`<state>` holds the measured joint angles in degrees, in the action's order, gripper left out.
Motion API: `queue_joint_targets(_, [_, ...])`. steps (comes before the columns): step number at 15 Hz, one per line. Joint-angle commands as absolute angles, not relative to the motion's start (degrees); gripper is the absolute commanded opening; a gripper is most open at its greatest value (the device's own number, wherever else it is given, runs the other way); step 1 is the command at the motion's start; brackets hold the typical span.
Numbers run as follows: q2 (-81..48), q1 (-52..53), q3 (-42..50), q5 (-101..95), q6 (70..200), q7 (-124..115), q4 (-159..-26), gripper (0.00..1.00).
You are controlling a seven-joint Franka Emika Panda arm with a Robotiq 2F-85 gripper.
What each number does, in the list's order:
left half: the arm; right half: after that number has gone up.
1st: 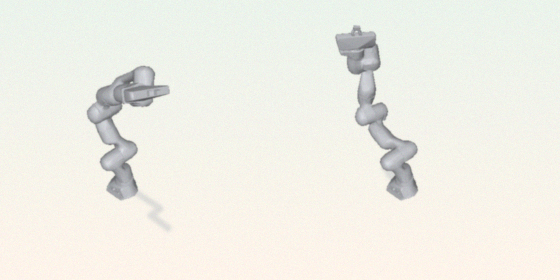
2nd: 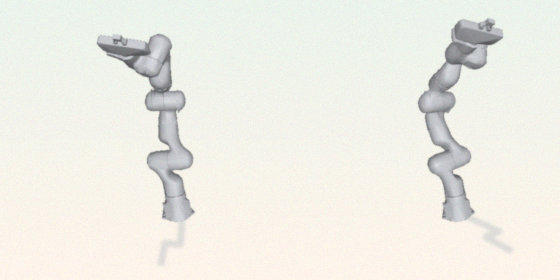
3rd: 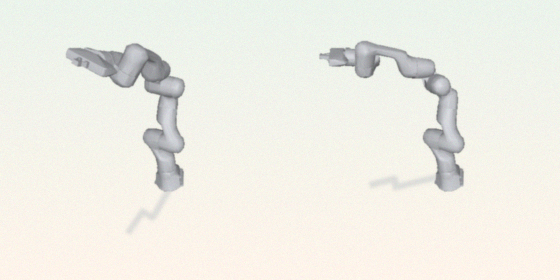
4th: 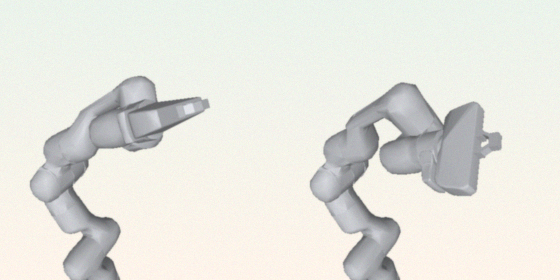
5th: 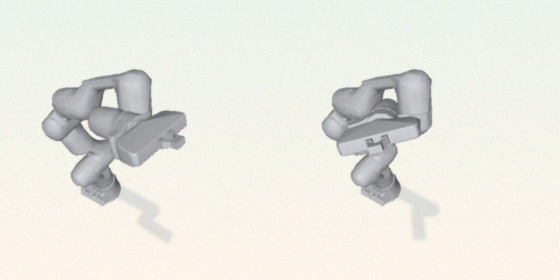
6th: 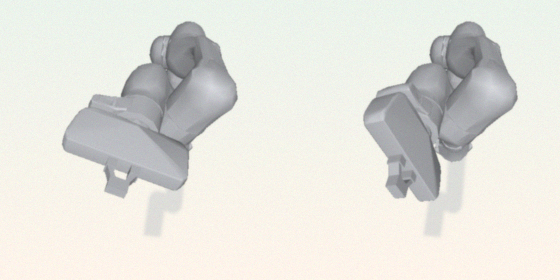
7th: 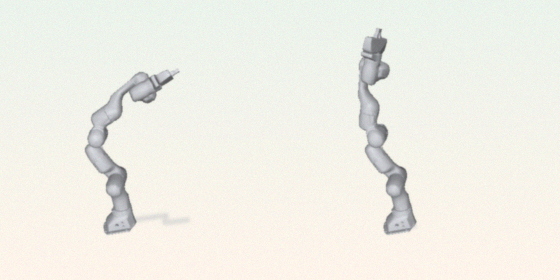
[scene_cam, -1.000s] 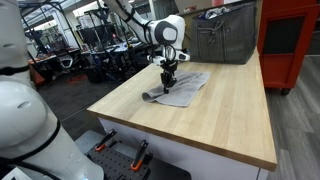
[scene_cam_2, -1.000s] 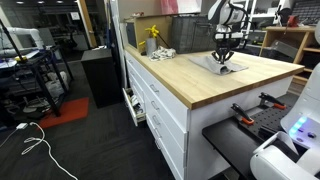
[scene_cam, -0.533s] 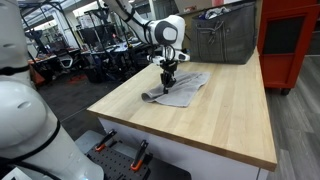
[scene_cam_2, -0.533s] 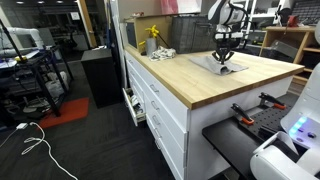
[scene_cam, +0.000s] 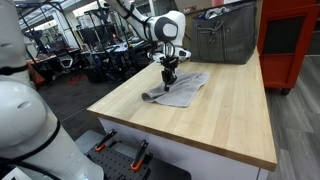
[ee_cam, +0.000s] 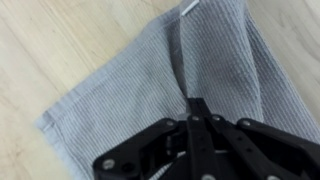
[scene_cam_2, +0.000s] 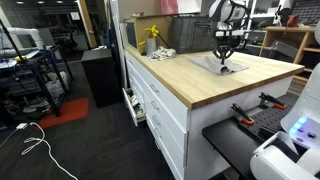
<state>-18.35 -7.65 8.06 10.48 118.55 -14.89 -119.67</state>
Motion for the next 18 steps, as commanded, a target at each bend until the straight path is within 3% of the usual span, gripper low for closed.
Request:
queue_joint_targets(1, [-16.5, -7.8, 8.1, 10.9, 115.9, -14.4, -119.6, 0.00])
queue_joint_targets(3, [-16.3, -7.5, 8.2, 10.2, 116.0, -15.1, -119.7, 0.00])
queue_joint_targets(4, [-16.3, -7.4, 8.3, 10.0, 116.1, -15.4, -119.7, 0.21])
queue_joint_targets(13, [-16.6, -7.1, 8.4, 8.9, 115.9, -16.4, -120.6, 0.86])
queue_joint_targets(14, [-16.8, -7.1, 8.3, 9.0, 115.6, -16.3, -120.5, 0.86])
queue_joint_targets(15, [-17.0, -7.1, 8.2, 9.1, 115.4, -16.1, -120.4, 0.77])
queue_joint_targets(16, [-17.2, -7.0, 8.1, 9.1, 115.1, -15.9, -120.3, 0.55])
queue_joint_targets(17, [-17.4, -6.9, 8.0, 9.3, 114.5, -15.8, -120.3, 0.55])
queue_joint_targets(18, [-17.5, -6.8, 8.0, 9.3, 114.2, -15.7, -120.2, 0.48])
